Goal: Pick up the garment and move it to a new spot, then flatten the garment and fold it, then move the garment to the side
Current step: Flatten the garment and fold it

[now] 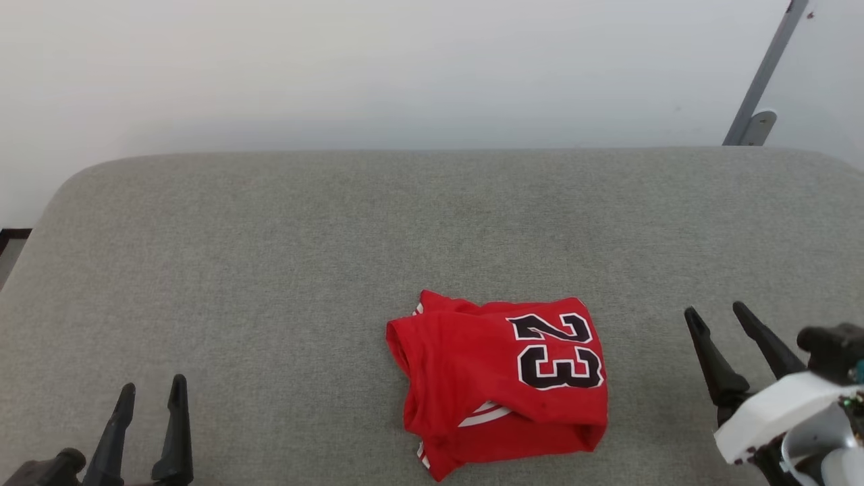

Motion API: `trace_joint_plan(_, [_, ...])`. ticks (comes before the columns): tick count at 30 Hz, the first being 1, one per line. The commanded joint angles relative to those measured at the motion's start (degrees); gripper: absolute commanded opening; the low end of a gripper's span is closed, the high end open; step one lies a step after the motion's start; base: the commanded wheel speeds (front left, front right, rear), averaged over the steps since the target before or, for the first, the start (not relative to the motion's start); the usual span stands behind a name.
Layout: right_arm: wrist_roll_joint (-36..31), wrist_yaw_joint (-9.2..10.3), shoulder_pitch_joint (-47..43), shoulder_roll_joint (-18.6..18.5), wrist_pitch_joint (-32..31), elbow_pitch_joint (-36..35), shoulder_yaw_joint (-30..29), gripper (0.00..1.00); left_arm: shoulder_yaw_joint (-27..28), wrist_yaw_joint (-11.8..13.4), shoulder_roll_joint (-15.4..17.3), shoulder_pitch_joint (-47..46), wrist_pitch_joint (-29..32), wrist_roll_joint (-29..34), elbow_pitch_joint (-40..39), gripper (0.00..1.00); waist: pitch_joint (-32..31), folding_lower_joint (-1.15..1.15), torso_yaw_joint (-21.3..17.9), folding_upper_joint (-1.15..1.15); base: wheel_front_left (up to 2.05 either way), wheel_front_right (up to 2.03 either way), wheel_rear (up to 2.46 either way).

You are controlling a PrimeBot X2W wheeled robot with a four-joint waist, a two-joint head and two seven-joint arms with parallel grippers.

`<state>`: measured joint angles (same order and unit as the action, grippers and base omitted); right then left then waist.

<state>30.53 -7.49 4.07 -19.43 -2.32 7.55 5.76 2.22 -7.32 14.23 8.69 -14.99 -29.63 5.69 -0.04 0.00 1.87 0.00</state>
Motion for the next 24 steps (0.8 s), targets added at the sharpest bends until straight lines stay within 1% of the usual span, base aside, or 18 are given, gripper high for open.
trace_joint_plan(1, [-0.65,0.00,-0.89,0.32,1.86,0.83,0.15,1.00,0.12,-0.14,0.00,0.80,-0.25,0.83,-0.26,1.00,-0.28,0.00,-0.33,0.00,0.00,0.00,0.00])
trace_joint_plan(4, [-1.66,0.00,-1.80,0.70,5.73,2.51,0.35,1.00,0.21,-0.14,-0.19,1.30,-0.24,1.37,-0.47,1.00,-0.67,0.00,-0.63,0.00,0.00,0.00,0.00])
trace_joint_plan(5, [-1.99,0.00,-2.41,1.07,8.07,3.54,0.49,1.00,0.26,-0.14,-0.20,1.62,-0.24,1.87,-0.61,1.00,-0.94,0.00,-0.83,0.00,0.00,0.00,0.00])
trace_joint_plan(10, [-2.69,0.00,-3.44,1.73,12.33,6.11,0.49,1.00,0.39,-0.14,-0.46,2.42,-0.24,3.08,-0.84,1.00,-1.49,0.00,-1.18,0.00,0.00,0.00,0.00])
trace_joint_plan(16, [-3.04,0.00,-4.22,2.85,14.72,7.80,0.34,1.00,0.53,-0.14,-1.26,2.70,-0.24,4.34,-0.88,1.00,-1.93,0.00,-1.48,0.00,0.00,0.00,0.00])
trace_joint_plan(24, [-3.59,0.00,-4.68,3.71,15.95,8.77,-0.08,1.00,-0.80,-0.15,-2.30,2.19,-0.24,5.64,-0.25,1.00,-2.02,0.00,-1.62,0.00,0.00,0.00,0.00])
